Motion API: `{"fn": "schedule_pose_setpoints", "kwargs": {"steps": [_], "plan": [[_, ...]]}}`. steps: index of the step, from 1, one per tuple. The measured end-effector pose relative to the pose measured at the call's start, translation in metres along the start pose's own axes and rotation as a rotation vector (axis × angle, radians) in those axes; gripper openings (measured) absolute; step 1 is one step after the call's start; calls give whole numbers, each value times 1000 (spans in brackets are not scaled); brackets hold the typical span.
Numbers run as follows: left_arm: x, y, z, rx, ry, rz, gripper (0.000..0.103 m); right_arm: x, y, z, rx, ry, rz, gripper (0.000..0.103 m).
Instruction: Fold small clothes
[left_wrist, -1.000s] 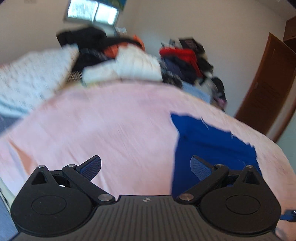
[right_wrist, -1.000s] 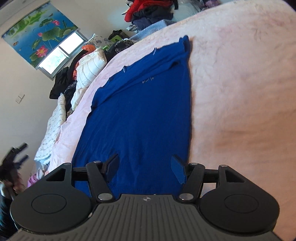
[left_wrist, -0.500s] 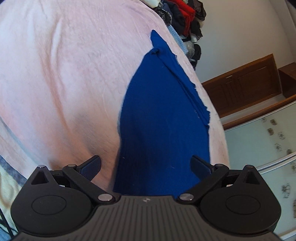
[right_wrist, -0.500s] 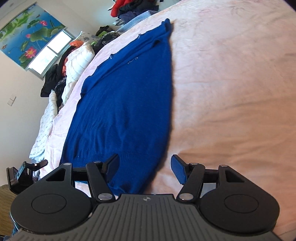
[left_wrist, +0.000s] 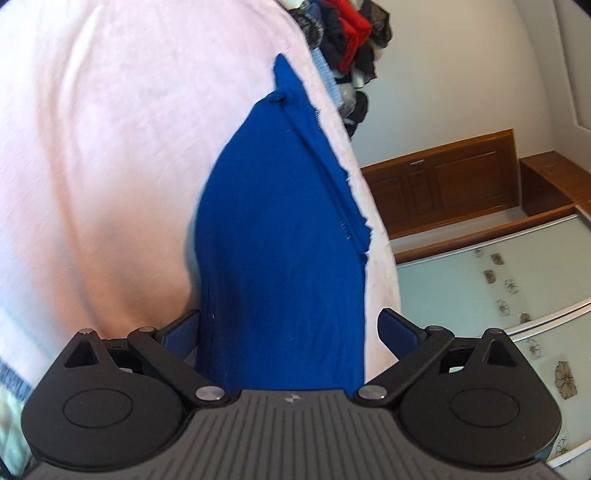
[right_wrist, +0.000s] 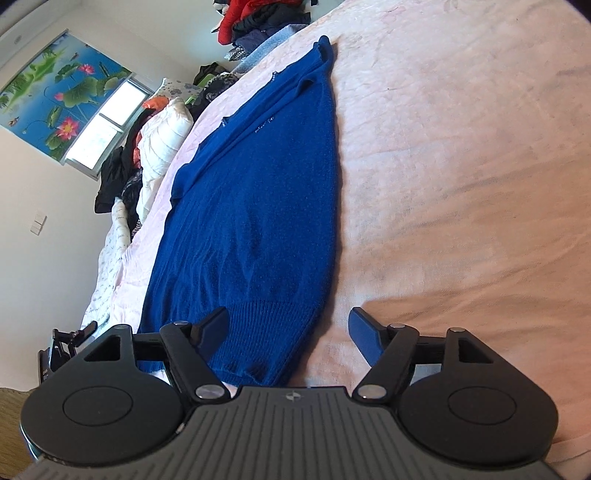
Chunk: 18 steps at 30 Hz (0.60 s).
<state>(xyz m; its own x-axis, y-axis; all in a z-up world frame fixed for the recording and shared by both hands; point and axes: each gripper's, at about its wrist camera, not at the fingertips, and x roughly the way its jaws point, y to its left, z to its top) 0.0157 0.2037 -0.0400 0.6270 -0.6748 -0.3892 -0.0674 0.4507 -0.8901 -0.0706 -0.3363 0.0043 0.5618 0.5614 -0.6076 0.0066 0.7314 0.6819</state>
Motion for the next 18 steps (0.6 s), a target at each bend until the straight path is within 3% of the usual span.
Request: {"fn": "schedule_pose_setpoints", "kwargs": {"steps": [2,4,6,7,17,18], "plan": [[6,-1,4,1,15,-2,100,1,-2,3,27,6,10,77],[15,1,3,-10,50,12,92,2,-7,4,69,20,36,77],[22,5,-1,-25,92,45,69,6,-12,3,130,60,93,77],[24,8,-4,-37,102,50,66,9,-14,1,158,87,126,77],[20,9,-5,-30,115,34,64,27,-3,-2,191,154,200,78],[21,10,-4,-36,114,31,60,28,-2,-2,188,157,203,78]]}}
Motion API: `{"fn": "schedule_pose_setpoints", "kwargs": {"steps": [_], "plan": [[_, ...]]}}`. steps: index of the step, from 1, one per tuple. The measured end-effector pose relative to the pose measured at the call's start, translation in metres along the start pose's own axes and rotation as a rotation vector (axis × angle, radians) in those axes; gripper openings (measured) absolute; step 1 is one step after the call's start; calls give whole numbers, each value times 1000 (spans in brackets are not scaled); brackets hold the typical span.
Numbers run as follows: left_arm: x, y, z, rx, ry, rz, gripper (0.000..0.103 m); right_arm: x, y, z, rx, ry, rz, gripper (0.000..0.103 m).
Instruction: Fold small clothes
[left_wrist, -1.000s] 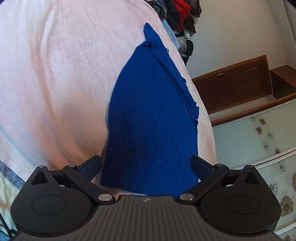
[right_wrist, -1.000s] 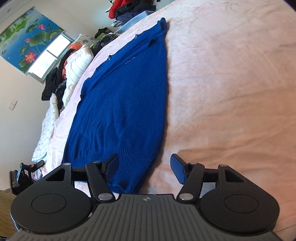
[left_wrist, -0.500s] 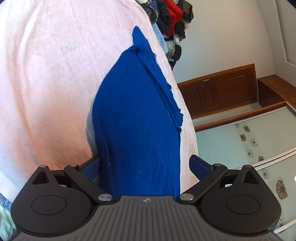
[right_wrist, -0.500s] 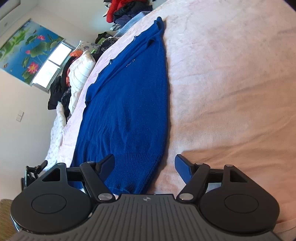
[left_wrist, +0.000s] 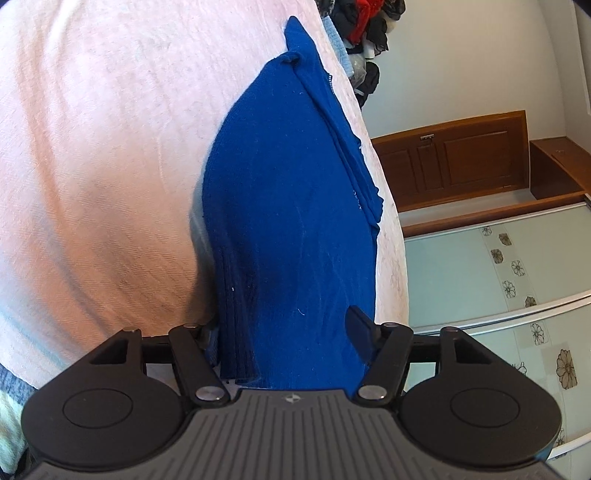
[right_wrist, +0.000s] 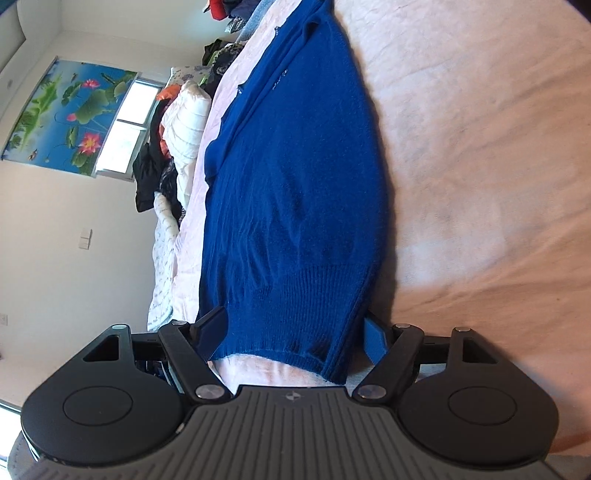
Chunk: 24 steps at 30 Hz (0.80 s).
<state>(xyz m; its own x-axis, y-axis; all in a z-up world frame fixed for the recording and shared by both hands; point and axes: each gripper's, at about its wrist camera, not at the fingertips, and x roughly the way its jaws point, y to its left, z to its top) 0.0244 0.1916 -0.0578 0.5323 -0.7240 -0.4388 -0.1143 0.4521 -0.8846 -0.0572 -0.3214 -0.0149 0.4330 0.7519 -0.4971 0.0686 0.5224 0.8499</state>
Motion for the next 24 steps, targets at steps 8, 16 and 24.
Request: {"fn": "schedule_pose_setpoints", "kwargs": {"steps": [8,16,24], "plan": [[-2,15,-1,-68,9,19,33,-2,-9,1,55,-11,-4,59],[-11,4,-5,17,-20,97,5,4,-18,-7,60,-30,-22,10],[-27,-18,10,43,-60,41,5,-8,-7,1,35,-64,44,10]]}}
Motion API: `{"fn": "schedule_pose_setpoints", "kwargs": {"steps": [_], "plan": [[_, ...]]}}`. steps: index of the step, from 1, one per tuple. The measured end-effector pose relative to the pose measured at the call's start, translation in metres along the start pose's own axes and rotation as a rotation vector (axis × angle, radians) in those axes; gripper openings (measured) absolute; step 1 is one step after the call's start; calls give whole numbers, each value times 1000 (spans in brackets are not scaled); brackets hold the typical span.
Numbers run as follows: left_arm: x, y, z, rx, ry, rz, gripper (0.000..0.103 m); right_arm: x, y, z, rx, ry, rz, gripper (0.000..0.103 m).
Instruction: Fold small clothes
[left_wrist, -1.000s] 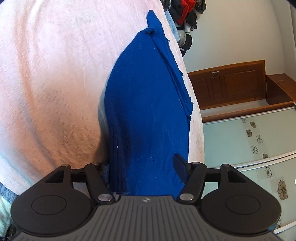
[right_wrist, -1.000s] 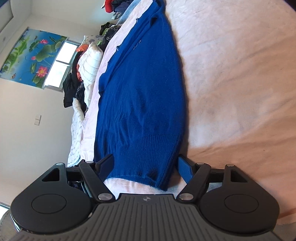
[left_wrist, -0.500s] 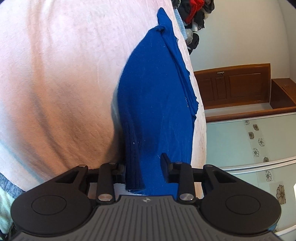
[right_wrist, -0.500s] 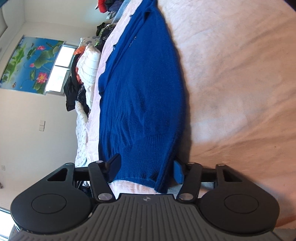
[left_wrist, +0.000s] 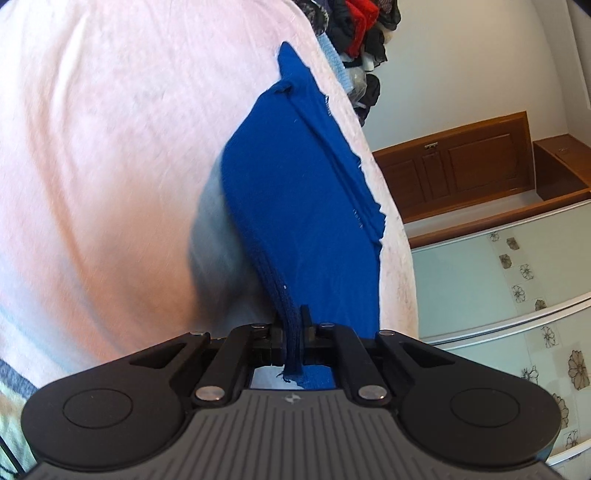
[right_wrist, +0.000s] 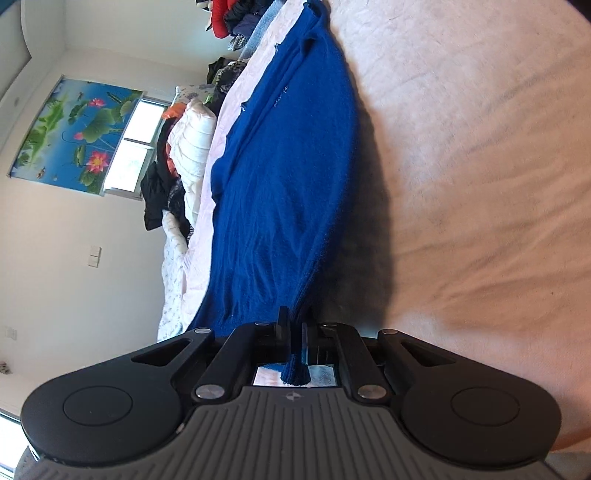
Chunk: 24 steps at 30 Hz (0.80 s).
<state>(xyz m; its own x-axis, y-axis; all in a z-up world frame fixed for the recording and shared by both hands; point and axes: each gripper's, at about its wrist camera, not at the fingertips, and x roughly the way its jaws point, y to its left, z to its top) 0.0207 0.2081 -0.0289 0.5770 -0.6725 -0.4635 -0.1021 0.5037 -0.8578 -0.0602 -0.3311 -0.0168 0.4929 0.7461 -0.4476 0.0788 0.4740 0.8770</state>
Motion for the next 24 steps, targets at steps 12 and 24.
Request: {"fn": "schedule_pose_setpoints", "kwargs": {"steps": [12,24], "plan": [[18,-39,63,-29,-24,-36,5,1,26,65,50,-49,116,10],[107,-131,203,122,-72,-40,5,56,68,234,-11,-117,219,10]]}}
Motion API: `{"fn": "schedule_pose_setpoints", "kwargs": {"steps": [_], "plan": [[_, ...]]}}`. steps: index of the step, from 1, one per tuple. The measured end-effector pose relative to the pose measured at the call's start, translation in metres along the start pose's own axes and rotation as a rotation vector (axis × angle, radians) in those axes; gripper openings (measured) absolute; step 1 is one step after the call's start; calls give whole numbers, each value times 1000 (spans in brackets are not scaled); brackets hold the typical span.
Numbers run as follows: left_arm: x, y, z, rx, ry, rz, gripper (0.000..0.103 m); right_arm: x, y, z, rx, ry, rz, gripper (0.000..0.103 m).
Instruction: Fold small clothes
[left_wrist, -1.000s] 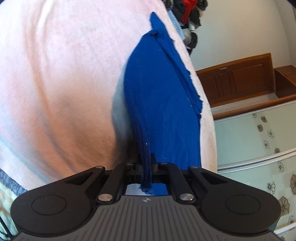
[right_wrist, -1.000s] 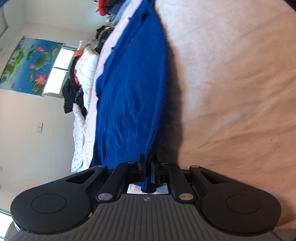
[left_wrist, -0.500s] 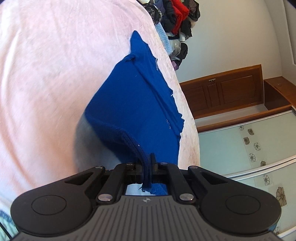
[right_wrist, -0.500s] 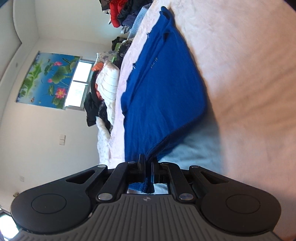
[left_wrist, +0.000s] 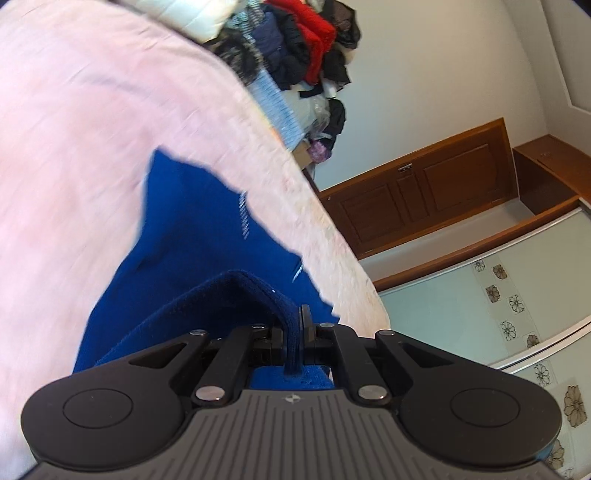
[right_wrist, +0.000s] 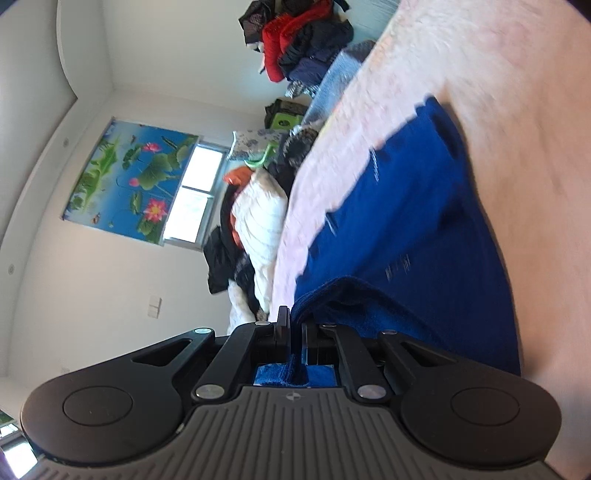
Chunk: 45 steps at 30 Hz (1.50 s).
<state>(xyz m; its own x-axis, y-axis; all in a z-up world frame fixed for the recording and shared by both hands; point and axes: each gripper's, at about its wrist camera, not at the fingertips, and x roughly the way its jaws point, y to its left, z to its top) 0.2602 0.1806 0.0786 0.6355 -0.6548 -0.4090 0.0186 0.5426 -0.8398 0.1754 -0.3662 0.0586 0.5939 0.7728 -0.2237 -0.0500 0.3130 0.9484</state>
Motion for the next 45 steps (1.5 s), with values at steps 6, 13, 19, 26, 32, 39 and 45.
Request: {"fn": "schedule_pose_setpoints", "kwargs": {"steps": [6,13,19,26,32,39,45], "plan": [[90,-8,69,26,-4,49,5,54,-19,97,40,-73,20,10],[186,34,117,-49,15,191,5,130,-91,156,165,-63,-121,11],[227,56,128,-91,92,295,9,163,-116,171,224,-79,-217,13],[180,37,136,-105,-14,168,97,138,-96,173,220,-180,-126,74],[190,-36,94,411,-133,364,97,146,-40,158,-78,-100,-186,72],[303,-35,35,826,80,686,98,216,-34,139,-252,35,-393,72],[308,-12,59,700,66,691,103,206,-49,128,-269,8,-462,49]]}}
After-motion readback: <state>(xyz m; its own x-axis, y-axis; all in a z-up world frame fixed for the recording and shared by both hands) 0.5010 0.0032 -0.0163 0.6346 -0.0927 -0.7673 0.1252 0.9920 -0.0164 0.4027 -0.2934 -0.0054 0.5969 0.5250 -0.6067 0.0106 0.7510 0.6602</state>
